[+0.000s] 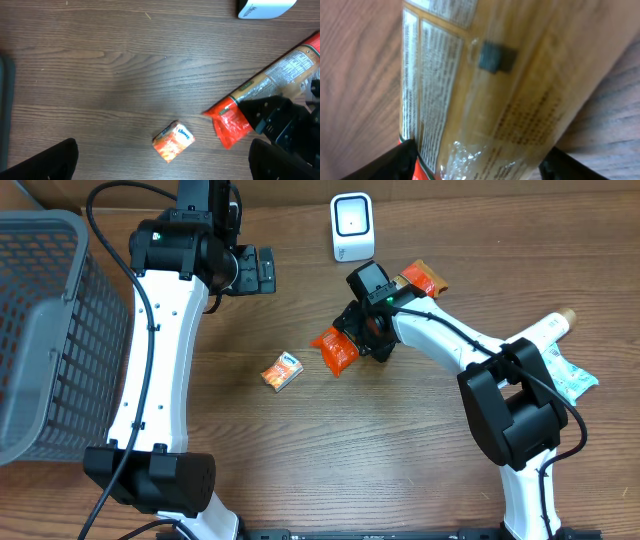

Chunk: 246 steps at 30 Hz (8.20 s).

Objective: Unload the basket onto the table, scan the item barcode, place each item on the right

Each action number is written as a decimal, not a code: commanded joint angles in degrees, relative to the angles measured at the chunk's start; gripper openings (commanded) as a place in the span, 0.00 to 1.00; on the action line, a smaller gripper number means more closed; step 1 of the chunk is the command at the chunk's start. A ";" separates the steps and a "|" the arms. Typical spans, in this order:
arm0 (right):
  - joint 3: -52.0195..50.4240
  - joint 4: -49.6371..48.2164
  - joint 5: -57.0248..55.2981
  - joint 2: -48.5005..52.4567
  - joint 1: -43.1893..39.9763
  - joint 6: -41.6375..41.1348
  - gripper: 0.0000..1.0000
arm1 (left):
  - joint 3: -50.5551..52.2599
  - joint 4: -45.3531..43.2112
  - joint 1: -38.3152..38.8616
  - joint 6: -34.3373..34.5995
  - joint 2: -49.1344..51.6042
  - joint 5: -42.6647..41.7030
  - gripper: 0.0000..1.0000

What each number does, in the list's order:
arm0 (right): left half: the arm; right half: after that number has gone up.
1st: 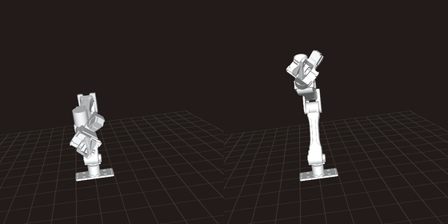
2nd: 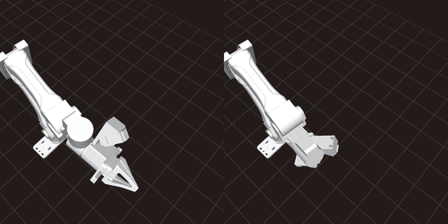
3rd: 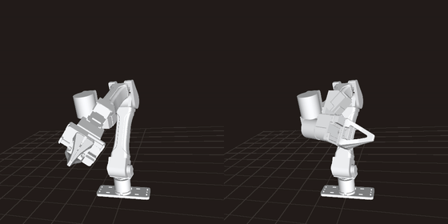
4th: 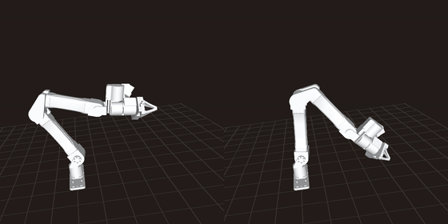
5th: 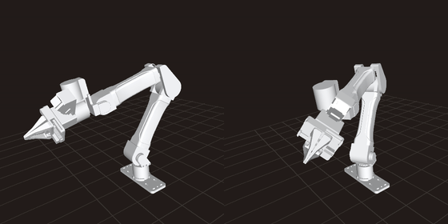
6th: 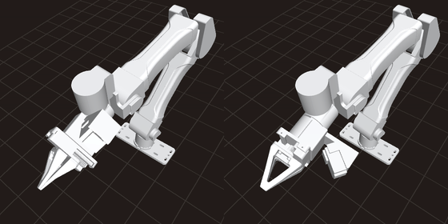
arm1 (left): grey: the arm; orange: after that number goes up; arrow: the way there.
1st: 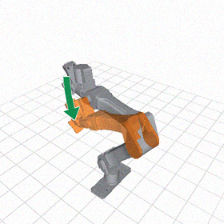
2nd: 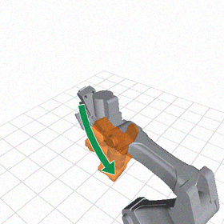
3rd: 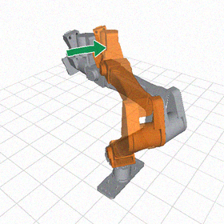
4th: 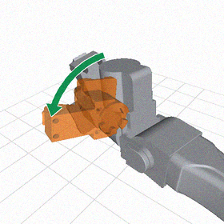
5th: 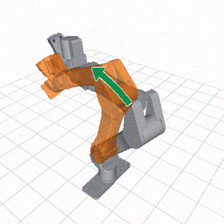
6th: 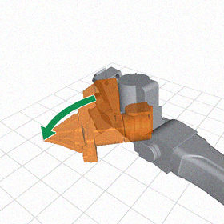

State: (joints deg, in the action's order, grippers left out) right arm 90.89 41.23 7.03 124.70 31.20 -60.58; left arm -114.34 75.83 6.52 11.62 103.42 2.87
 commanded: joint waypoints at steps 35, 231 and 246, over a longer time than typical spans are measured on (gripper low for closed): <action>5.07 24.00 27.12 -4.33 -21.03 60.08 0.94 | 0.13 0.02 -0.13 0.39 0.44 0.52 1.00; 1.57 23.61 2.12 -2.34 -2.08 56.15 0.04 | 0.15 0.02 -0.13 0.39 0.44 0.52 1.00; 24.48 25.66 -25.44 -5.88 -3.91 55.65 0.04 | 0.13 0.02 -0.13 0.39 0.44 0.52 1.00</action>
State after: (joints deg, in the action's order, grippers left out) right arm 112.25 71.59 -1.30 122.19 27.40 -4.49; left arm -114.34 75.83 6.52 11.62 103.42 2.90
